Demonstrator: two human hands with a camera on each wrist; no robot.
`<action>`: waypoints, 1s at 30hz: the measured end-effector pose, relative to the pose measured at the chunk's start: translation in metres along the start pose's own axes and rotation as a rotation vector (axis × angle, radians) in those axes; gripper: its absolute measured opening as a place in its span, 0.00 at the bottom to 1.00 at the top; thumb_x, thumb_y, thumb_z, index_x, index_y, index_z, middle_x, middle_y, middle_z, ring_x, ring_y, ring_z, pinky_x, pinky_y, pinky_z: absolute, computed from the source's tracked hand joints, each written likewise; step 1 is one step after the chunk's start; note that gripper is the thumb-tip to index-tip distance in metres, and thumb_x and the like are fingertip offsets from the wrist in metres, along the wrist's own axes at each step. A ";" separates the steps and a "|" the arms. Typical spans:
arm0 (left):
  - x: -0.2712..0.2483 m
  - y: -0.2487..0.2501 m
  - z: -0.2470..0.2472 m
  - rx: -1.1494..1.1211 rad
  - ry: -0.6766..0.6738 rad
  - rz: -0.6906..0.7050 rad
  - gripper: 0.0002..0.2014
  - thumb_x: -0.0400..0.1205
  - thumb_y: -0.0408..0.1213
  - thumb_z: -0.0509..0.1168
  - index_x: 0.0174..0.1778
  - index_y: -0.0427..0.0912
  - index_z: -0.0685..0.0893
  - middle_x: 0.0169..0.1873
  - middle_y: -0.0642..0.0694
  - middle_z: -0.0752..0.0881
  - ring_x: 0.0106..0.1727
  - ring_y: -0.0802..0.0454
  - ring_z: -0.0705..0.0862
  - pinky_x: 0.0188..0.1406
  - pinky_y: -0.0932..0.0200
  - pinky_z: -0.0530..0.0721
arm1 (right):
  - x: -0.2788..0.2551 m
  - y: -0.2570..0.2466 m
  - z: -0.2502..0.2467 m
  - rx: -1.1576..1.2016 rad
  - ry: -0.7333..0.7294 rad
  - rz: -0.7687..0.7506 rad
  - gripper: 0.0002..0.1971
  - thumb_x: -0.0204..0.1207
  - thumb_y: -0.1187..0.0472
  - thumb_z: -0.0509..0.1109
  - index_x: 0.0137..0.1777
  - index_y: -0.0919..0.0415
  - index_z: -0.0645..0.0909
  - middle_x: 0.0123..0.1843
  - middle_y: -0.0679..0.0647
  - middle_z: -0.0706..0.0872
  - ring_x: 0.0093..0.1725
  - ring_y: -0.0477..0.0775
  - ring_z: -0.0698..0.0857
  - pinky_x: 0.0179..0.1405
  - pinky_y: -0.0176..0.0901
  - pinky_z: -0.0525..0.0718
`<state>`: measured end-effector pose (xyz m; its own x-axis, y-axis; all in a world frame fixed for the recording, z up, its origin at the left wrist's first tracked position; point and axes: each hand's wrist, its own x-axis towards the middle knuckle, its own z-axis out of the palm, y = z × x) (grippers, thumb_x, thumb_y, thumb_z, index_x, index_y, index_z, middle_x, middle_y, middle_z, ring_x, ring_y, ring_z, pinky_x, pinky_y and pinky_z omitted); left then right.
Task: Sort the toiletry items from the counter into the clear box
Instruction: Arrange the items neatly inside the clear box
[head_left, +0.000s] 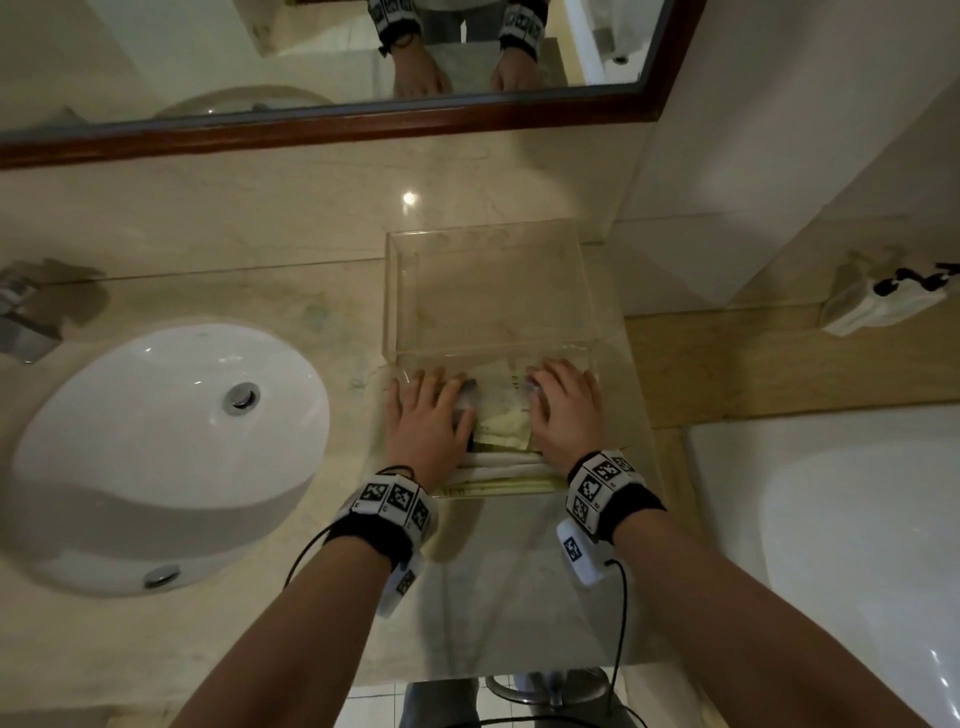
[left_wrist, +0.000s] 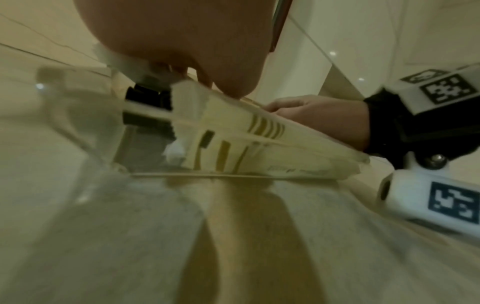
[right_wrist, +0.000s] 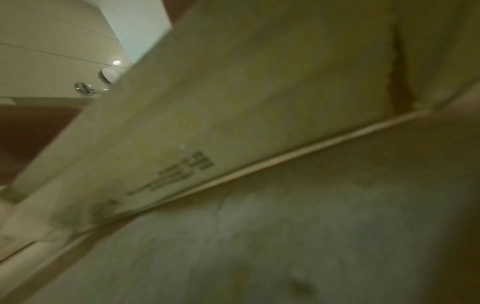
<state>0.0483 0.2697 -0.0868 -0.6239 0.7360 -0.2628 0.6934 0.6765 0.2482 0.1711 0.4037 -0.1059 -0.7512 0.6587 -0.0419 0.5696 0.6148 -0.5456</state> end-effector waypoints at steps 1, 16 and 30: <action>0.001 0.001 0.001 -0.002 -0.005 0.006 0.26 0.85 0.54 0.48 0.80 0.54 0.60 0.83 0.48 0.58 0.85 0.47 0.50 0.84 0.42 0.39 | 0.000 0.001 0.001 0.005 -0.004 0.007 0.18 0.81 0.57 0.54 0.68 0.55 0.75 0.74 0.53 0.73 0.78 0.53 0.65 0.82 0.57 0.51; 0.005 -0.001 0.009 -0.143 0.028 0.074 0.29 0.83 0.52 0.47 0.81 0.47 0.59 0.80 0.41 0.60 0.83 0.42 0.53 0.84 0.39 0.41 | 0.000 0.004 0.007 0.029 0.093 0.016 0.10 0.77 0.65 0.60 0.54 0.58 0.80 0.60 0.55 0.80 0.65 0.57 0.76 0.81 0.54 0.53; -0.006 -0.019 -0.009 -0.294 0.116 -0.031 0.29 0.76 0.37 0.65 0.75 0.39 0.69 0.68 0.40 0.76 0.71 0.40 0.68 0.76 0.49 0.65 | 0.001 -0.001 0.002 0.049 0.092 0.051 0.11 0.77 0.66 0.60 0.56 0.60 0.80 0.63 0.56 0.80 0.66 0.58 0.76 0.81 0.52 0.53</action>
<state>0.0356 0.2527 -0.0814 -0.6917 0.7016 -0.1710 0.5499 0.6652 0.5051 0.1688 0.4025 -0.1069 -0.6867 0.7269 0.0055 0.5873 0.5592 -0.5852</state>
